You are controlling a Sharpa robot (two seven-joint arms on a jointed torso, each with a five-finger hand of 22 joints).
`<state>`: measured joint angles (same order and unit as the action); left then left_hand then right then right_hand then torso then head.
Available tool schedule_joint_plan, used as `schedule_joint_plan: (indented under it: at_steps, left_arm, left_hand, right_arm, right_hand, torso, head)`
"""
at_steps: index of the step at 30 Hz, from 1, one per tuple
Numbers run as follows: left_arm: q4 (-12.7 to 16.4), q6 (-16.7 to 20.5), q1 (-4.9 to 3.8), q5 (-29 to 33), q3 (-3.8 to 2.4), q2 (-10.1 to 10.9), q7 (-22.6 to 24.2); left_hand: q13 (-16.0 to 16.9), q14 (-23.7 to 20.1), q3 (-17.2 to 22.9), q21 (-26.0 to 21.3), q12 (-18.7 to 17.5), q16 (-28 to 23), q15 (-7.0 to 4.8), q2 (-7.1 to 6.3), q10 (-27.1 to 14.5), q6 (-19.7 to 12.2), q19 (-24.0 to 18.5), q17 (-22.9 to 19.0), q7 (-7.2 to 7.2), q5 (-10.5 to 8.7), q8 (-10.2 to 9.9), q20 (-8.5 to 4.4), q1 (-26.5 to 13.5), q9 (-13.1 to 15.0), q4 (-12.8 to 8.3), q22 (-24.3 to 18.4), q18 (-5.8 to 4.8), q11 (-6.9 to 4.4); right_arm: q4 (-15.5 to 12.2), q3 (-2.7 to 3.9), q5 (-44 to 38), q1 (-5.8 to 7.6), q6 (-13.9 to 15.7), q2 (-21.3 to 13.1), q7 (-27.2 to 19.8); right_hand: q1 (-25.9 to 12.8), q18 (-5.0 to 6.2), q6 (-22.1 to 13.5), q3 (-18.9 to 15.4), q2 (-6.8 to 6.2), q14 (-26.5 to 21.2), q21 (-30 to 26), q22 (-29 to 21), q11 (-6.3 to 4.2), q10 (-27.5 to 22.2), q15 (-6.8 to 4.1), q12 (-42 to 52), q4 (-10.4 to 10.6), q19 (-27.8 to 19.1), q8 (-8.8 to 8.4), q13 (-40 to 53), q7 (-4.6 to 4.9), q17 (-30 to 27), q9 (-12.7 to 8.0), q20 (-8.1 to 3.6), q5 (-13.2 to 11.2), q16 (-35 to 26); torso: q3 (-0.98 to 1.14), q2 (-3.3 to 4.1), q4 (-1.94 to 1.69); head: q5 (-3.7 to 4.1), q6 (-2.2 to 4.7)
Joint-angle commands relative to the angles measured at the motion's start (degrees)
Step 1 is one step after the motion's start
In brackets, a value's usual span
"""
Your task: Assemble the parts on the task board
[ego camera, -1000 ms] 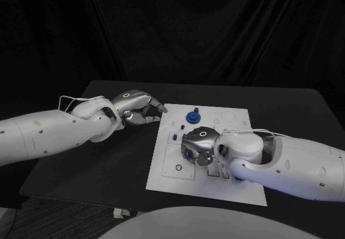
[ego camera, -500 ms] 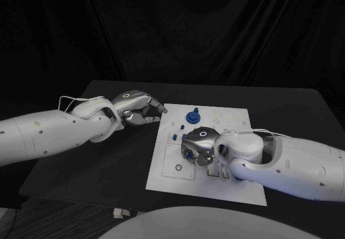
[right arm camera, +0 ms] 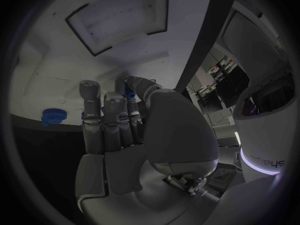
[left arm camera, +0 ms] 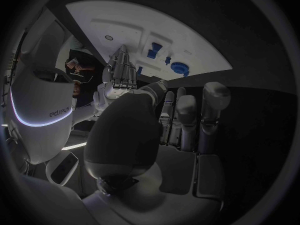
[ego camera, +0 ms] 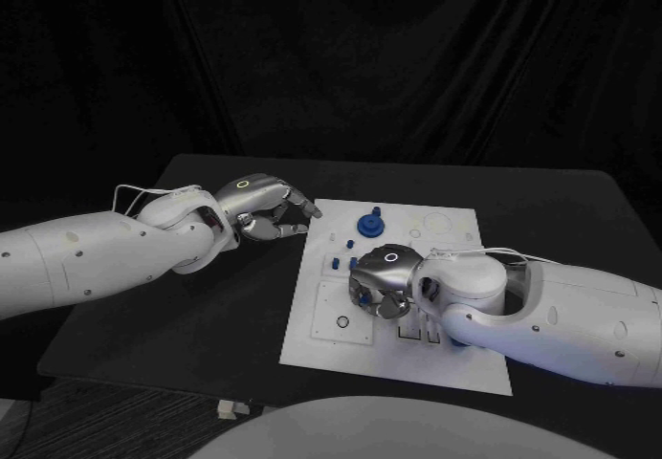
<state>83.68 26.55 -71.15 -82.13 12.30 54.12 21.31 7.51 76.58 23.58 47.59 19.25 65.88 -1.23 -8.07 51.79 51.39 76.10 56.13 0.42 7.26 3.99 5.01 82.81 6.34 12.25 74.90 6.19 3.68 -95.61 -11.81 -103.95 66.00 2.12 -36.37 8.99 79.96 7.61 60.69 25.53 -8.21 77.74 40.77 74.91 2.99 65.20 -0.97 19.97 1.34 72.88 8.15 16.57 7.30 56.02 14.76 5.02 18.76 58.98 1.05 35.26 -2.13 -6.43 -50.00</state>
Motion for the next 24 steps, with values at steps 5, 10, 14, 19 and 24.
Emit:
schedule_joint_plan:
  at_steps: [5,10,14,19,24]
  left_arm:
    - [0.0,-0.3,0.12,0.4,-0.04,-0.1,0.7]
    - [0.0,-0.3,0.15,0.4,-0.04,-0.1,0.7]
    - [0.0,-0.3,0.16,0.4,-0.04,-0.1,0.7]
    - [0.0,-0.3,0.18,0.4,-0.04,-0.1,0.7]
    - [0.0,-0.4,0.19,0.4,-0.04,-0.1,0.6]
  left_hand:
    - [0.1,-0.4,0.3,-0.4,0.2,-0.3,-0.12,0.48,0.1,0.1,-0.4,0.0,0.45,0.35,-0.2,-0.1,-0.1,0.0,-0.1,5.9,0.63,0.08]
    - [0.1,-0.4,0.3,-0.4,0.2,-0.3,-0.12,0.48,0.1,0.1,-0.4,0.0,0.45,0.35,-0.2,-0.1,-0.1,0.0,-0.1,5.9,0.63,0.08]
    - [0.1,-0.4,0.3,-0.4,0.2,-0.3,-0.12,0.48,0.1,0.1,-0.4,0.0,0.45,0.35,-0.2,-0.1,-0.1,0.0,-0.1,5.9,0.63,0.08]
    - [0.1,-0.4,0.3,-0.4,0.2,-0.3,-0.12,0.48,0.1,0.1,-0.4,0.0,0.45,0.35,-0.2,-0.1,-0.1,0.0,-0.1,5.9,0.63,0.08]
    - [0.1,-0.4,0.3,-0.4,0.2,-0.3,-0.12,0.48,0.1,0.1,-0.4,0.0,0.45,0.35,-0.2,-0.1,-0.1,0.0,-0.1,5.9,0.63,0.08]
  right_arm:
    - [-0.2,0.03,-0.1,-0.14,-0.6,-0.1,0.3]
    - [-0.1,0.03,-0.1,-0.14,-0.5,-0.1,0.1]
    - [0.0,0.03,-0.1,-0.14,-0.4,0.0,0.0]
    - [0.0,0.03,-0.1,-0.15,-0.3,0.0,0.0]
    - [0.0,0.03,-0.1,-0.15,-0.2,0.0,0.0]
  right_hand:
    - [-0.5,0.8,-0.6,0.2,-0.04,-0.5,-0.8,3.5,0.17,-0.2,-0.07,0.3,0.3,-0.7,-0.3,0.1,0.03,-0.5,-0.1,-0.06,-0.3,-0.7]
    - [-0.5,1.19,-0.6,0.3,-0.08,-1.5,-3.4,2.8,0.2,-0.2,-0.04,0.3,0.3,-1.6,-0.57,0.1,0.07,-2.6,-0.3,-0.01,-0.4,-3.0]
    - [-0.6,1.52,-0.9,0.5,-0.16,-2.4,-6.1,2.0,0.33,-0.4,0.04,0.2,0.3,-2.5,-1.05,0.0,0.23,-4.8,-0.7,0.05,-0.4,-5.6]
    - [-0.6,1.53,-1.2,0.6,-0.21,-2.3,-6.4,1.9,0.37,-0.5,0.07,0.1,0.3,-2.5,-1.4,0.0,0.27,-4.9,-0.9,0.09,-0.5,-5.8]
    - [-0.7,1.55,-2.0,0.7,-0.28,-2.0,-6.7,1.8,0.24,-0.5,0.02,-0.1,0.4,-2.4,-2.0,-0.1,0.26,-5.1,-1.3,0.09,-0.7,-6.1]
  torso:
    - [0.01,-0.01,-0.01]
    - [0.0,0.0,-0.02]
    - [0.0,0.0,-0.02]
    - [0.01,0.01,-0.02]
    - [0.02,0.02,-0.02]
  head:
    - [0.0,0.0]
    - [0.05,0.0]
    - [0.04,0.0]
    - [0.02,0.0]
    - [0.06,0.0]
